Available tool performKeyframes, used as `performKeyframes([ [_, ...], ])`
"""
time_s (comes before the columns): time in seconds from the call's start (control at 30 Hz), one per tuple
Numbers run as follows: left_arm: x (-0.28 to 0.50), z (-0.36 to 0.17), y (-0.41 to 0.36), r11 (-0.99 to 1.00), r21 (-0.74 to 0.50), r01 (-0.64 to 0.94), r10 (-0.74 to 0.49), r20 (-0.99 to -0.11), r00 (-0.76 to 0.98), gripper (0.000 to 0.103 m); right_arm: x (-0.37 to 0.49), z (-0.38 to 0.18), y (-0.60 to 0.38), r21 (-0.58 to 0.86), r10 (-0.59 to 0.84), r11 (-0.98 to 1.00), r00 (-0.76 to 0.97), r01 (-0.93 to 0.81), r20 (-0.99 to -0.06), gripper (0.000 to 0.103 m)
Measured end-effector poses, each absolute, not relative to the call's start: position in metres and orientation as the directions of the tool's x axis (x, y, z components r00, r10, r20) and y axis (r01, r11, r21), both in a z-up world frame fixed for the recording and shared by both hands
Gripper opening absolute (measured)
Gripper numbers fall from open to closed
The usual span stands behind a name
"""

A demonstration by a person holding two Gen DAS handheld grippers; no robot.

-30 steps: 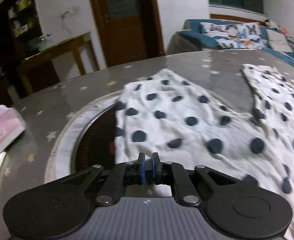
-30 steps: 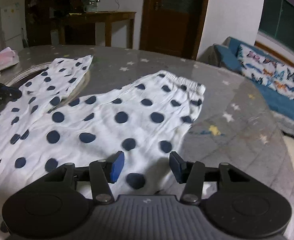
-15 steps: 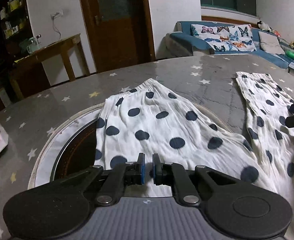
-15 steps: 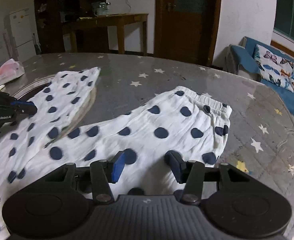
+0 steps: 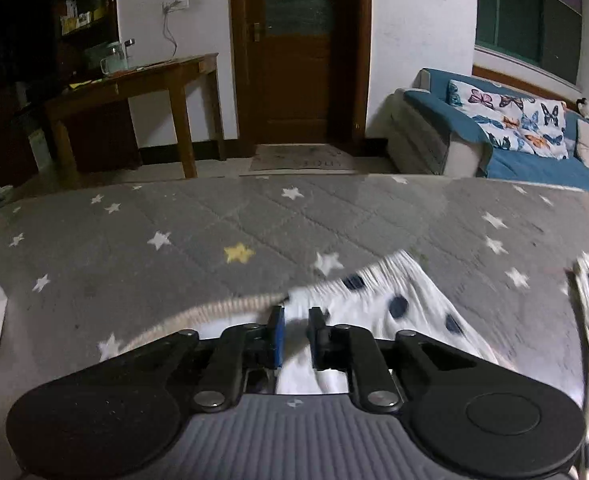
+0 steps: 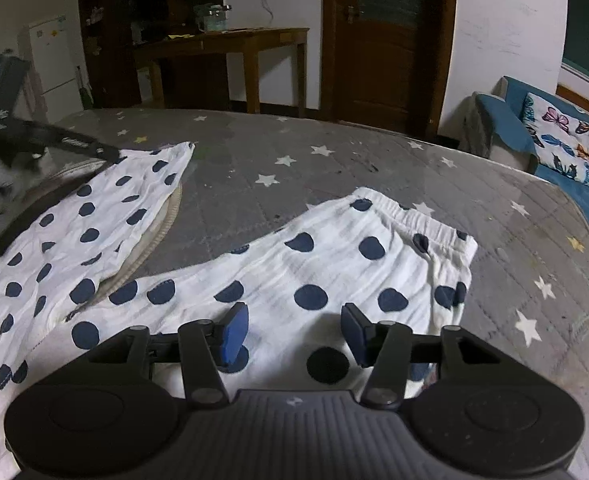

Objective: Fold clothes
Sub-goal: 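Grasp the waistband with the left gripper while the right gripper grasps the waistband edge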

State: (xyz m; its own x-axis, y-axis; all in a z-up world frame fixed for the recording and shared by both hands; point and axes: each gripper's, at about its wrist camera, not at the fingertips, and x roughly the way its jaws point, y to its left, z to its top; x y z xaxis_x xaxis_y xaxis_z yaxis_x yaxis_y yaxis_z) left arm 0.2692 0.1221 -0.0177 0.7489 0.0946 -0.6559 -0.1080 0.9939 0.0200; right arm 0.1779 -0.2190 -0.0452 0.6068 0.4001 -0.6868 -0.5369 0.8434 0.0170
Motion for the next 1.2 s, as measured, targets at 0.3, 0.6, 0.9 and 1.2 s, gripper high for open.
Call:
performKeyframes([
  [0.3, 0.277, -0.022, 0.13, 0.998, -0.022, -0.065, 0.035, -0.655, 0.754, 0.019, 0.189, -0.048, -0.219, 0.024, 0.42, 0.833, 0.604, -0.552, -0.678, 0.062],
  [0.6, 0.275, -0.032, 0.112, 0.992, 0.117, -0.037, 0.101, -0.612, 0.785, 0.017, 0.195, -0.052, -0.219, 0.019, 0.42, 0.832, 0.609, -0.554, -0.673, 0.067],
  [0.9, 0.277, -0.041, 0.097, 0.977, 0.211, -0.037, 0.153, -0.569, 0.808, 0.014, 0.214, -0.053, -0.226, -0.008, 0.393, 0.85, 0.643, -0.527, -0.657, 0.067],
  [1.2, 0.265, -0.025, 0.099, 0.986, 0.166, -0.027, 0.119, -0.579, 0.806, 0.019, 0.243, -0.055, -0.252, 0.004, 0.317, 0.911, 0.692, -0.413, -0.648, 0.066],
])
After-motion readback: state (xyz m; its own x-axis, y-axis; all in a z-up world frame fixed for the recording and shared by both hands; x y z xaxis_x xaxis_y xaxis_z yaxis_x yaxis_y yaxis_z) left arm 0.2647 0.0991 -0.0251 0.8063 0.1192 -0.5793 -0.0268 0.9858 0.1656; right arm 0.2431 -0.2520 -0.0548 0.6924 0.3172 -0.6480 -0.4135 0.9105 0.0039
